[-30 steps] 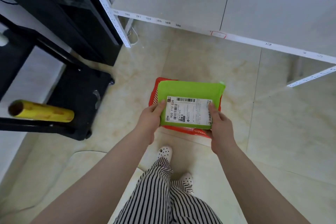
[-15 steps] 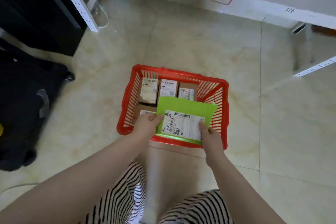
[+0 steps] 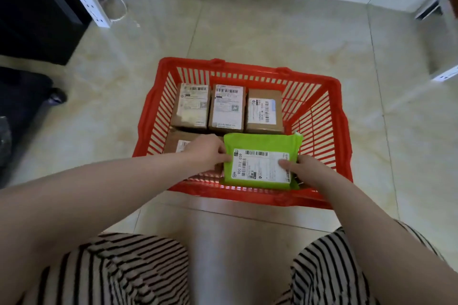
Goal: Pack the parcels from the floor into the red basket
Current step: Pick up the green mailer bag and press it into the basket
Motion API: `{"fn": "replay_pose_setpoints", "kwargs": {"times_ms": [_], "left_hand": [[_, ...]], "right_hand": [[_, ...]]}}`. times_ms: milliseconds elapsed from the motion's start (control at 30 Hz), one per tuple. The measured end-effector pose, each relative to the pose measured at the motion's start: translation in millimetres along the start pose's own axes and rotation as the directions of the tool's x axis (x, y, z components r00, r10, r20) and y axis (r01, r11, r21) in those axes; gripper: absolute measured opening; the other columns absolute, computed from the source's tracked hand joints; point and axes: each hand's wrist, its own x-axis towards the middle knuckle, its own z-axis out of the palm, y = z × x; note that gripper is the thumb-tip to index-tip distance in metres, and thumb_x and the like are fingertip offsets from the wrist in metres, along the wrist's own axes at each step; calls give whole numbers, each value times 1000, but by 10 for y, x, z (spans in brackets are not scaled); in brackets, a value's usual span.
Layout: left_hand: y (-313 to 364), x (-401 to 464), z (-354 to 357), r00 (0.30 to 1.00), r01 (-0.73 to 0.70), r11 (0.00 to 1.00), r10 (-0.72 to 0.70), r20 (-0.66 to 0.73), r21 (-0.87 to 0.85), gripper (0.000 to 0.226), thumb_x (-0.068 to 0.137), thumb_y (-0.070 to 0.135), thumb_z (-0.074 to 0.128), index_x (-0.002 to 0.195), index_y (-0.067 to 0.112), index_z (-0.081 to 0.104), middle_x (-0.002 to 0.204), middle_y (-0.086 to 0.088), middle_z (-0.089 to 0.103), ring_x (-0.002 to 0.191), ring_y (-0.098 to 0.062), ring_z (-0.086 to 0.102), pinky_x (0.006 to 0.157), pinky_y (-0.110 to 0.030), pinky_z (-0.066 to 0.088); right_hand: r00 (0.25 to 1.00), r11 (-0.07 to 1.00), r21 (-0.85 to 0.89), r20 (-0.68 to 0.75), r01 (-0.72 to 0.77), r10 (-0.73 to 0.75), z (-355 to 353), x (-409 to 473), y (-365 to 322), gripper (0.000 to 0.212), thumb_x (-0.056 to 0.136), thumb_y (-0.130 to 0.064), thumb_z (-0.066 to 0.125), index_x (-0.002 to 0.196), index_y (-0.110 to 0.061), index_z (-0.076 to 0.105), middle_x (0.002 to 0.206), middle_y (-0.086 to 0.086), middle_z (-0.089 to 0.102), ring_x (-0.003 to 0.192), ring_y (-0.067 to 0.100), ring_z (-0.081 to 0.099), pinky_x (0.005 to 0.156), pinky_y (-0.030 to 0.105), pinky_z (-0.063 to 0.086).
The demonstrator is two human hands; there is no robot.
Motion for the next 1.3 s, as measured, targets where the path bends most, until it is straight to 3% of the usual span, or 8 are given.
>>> {"fn": "replay_pose_setpoints", "kwargs": {"times_ms": [100, 233, 333, 433, 633, 767, 1067, 1300], "left_hand": [[43, 18, 15, 993, -18, 996, 29, -118, 88, 24, 83, 43, 70, 75, 23, 58, 82, 4, 64, 79, -18, 63, 57, -30, 39], [-1, 28, 70, 915, -146, 928, 258, -309, 342, 42, 81, 49, 67, 110, 23, 52, 120, -3, 50, 110, -23, 51, 84, -33, 43], [6, 121, 113, 905, -317, 774, 419, -68, 547, 87, 86, 69, 38, 154, 25, 6, 163, -7, -6, 151, -29, -3, 122, -47, 6], [-52, 193, 253, 917, -346, 676, 389, 84, 650, 100, 84, 78, 18, 149, 16, -27, 155, -7, -36, 144, -26, -31, 119, -53, -12], [-159, 252, 421, 922, -310, 670, 384, 43, 674, 105, 82, 81, 10, 146, 9, -30, 152, -11, -39, 142, -27, -35, 118, -54, -12], [-153, 254, 412, 920, -296, 669, 391, 15, 682, 109, 77, 84, 1, 145, 5, -30, 152, -14, -39, 142, -28, -35, 119, -55, -9], [-284, 222, 250, 885, -399, 658, 459, 80, 638, 113, 77, 86, 16, 147, 9, -30, 153, -14, -39, 142, -27, -36, 119, -50, -15], [-408, 224, 250, 929, -287, 675, 368, 27, 679, 117, 72, 89, 16, 145, 11, -33, 151, -14, -41, 141, -30, -36, 118, -56, -9]], "right_hand": [[999, 999, 25, 5, -45, 45, -48, 34, 58, 40, 93, -37, 59, 121, -9, 64, 120, 12, 68, 106, 29, 65, 97, 43, 51], [999, 999, 23, 24, -41, 40, 29, 148, 138, 38, 94, -34, 58, 122, -9, 63, 118, 5, 67, 103, 23, 62, 91, 32, 48], [999, 997, 63, 44, -32, 29, 140, 283, 116, 41, 93, -36, 60, 123, -7, 63, 122, 12, 68, 107, 30, 64, 97, 44, 51], [999, 999, -31, 17, -27, 27, 232, 357, 57, 47, 94, -39, 56, 129, -7, 59, 129, 14, 63, 114, 33, 61, 99, 43, 49], [964, 998, 33, -261, 62, -52, 325, 531, 62, 90, 89, -38, 63, 153, -7, 8, 158, 14, 25, 145, 31, 27, 119, 43, 24], [986, 996, 66, -157, 61, -50, 482, 587, 11, 95, 92, -40, 58, 155, -16, -9, 161, 10, 16, 147, 32, 21, 120, 47, 20], [997, 1000, 7, -82, 4, -3, 500, 773, -15, 97, 91, -48, 56, 154, -15, -10, 161, 15, 19, 146, 35, 24, 120, 45, 21], [992, 930, 353, -40, -97, 119, 494, 904, 35, 107, 68, -68, 60, 153, -27, 10, 155, 11, 34, 138, 37, 39, 112, 58, 31]]}}
